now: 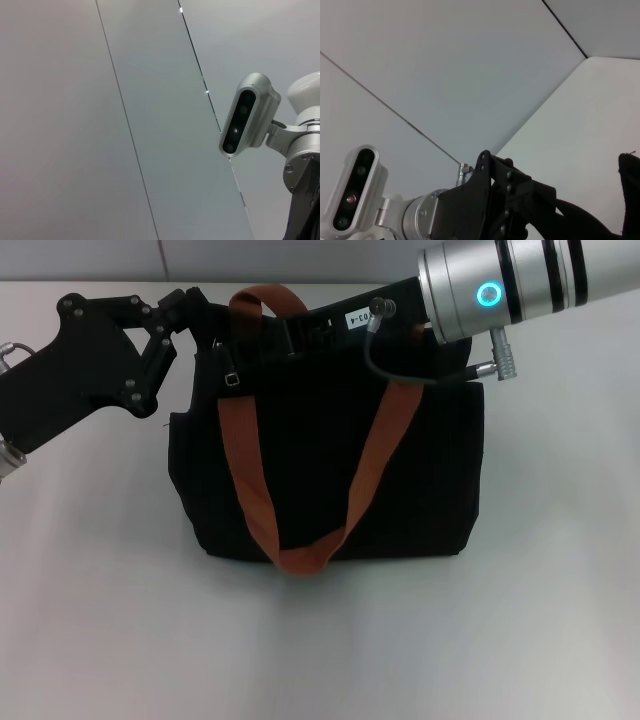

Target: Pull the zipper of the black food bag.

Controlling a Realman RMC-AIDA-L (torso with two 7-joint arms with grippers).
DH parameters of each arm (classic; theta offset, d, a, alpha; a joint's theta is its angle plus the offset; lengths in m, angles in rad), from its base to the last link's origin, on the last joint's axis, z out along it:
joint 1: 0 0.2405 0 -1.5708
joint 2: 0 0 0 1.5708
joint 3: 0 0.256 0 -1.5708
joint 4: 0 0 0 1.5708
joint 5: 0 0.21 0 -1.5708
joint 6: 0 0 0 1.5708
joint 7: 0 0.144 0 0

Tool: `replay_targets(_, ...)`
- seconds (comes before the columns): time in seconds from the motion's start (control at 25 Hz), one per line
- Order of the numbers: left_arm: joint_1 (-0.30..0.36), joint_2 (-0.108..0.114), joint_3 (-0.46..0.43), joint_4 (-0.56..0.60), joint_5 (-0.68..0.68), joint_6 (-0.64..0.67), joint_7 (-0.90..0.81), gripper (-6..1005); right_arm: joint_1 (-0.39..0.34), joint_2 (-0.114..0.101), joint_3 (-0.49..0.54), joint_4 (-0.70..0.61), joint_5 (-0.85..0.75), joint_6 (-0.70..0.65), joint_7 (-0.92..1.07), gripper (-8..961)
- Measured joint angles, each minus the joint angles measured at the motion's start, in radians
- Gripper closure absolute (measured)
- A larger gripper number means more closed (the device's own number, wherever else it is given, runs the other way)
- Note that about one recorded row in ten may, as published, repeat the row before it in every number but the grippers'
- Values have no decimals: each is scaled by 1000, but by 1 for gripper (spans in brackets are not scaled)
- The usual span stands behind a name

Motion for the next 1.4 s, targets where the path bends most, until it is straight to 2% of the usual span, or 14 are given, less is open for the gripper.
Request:
replay_targets(0.12,1,0,1,0,0,2,0,990,4,0,-11,3,-7,6,1,419)
replay_targets(0.28,2,0,2,0,0,3,0,990,6,0,-20,2,-14,20,7,638)
replay_targets(0.92,2,0,2,-1,0,6,0,989,6,0,-35,-2,-17,35,9,701)
replay_targets(1.12,2,0,2,-4,0,7,0,989,6,0,-34,-2,-17,38,9,836)
replay_targets(1.4,3,0,1,-14,0,9,0,989,3,0,-35,-3,-17,45,-2,891)
